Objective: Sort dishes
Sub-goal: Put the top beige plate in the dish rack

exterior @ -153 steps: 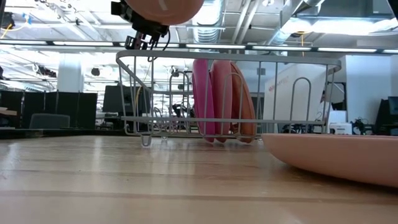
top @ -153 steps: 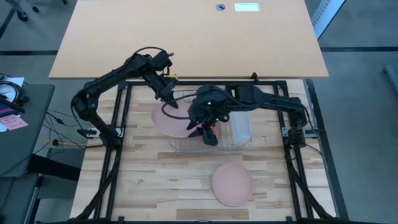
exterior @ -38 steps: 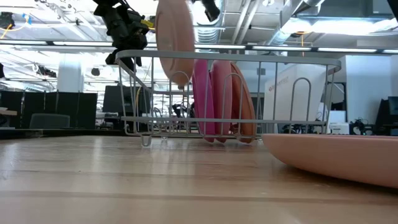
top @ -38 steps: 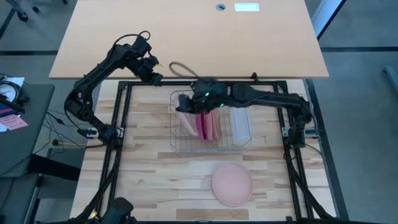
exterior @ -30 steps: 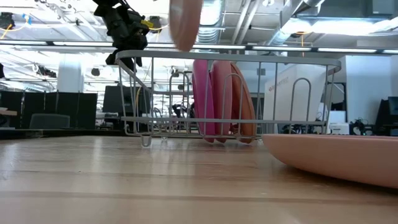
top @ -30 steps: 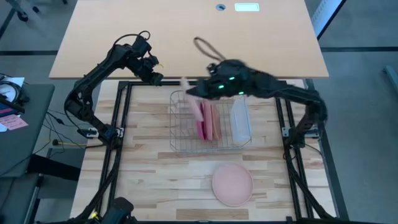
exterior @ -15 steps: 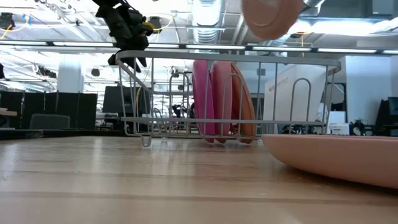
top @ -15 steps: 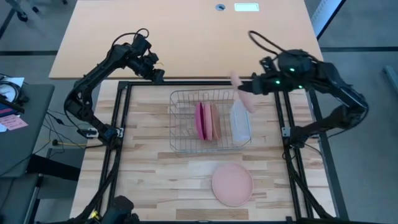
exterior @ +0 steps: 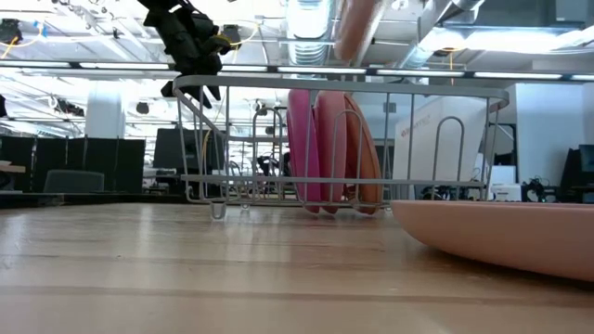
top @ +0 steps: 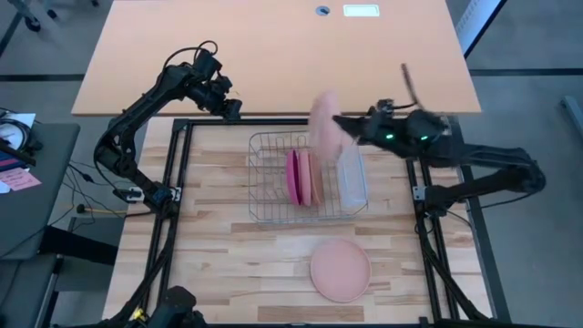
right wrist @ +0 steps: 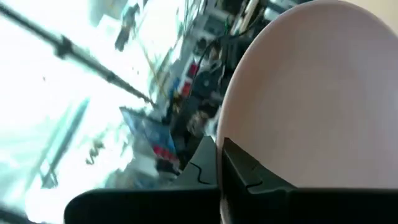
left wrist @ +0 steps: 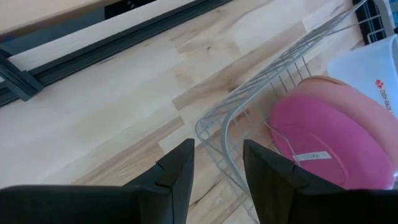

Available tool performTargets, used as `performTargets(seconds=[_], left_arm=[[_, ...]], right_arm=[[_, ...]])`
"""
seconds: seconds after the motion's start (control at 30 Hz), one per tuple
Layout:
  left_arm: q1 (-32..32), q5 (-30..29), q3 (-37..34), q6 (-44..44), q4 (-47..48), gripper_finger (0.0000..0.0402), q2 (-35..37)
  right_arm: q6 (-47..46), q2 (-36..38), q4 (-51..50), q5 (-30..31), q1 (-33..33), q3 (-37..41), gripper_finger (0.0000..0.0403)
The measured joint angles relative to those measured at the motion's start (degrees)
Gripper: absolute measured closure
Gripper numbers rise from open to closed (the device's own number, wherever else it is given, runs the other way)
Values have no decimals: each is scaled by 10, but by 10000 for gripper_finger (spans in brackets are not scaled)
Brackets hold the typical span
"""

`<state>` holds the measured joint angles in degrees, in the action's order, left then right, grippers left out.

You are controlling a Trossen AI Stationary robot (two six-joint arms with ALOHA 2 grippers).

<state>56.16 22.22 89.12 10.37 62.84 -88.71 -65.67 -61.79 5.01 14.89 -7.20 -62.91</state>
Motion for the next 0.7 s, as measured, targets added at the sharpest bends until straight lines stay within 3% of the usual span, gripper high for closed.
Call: performTargets(seconds=[0.2,0.4,0.7], left_arm=[[0,-15,0,0,-6,269,0],[1,-16,0,-29,-14,269,0],[1,-15,-26,-25,-62,269,-5]], right_arm=[[-25,-126,182,45,26,-39,403],[-17,-229,122,52,47,-150,403],[-74,-290,98,48,69,-164,403]])
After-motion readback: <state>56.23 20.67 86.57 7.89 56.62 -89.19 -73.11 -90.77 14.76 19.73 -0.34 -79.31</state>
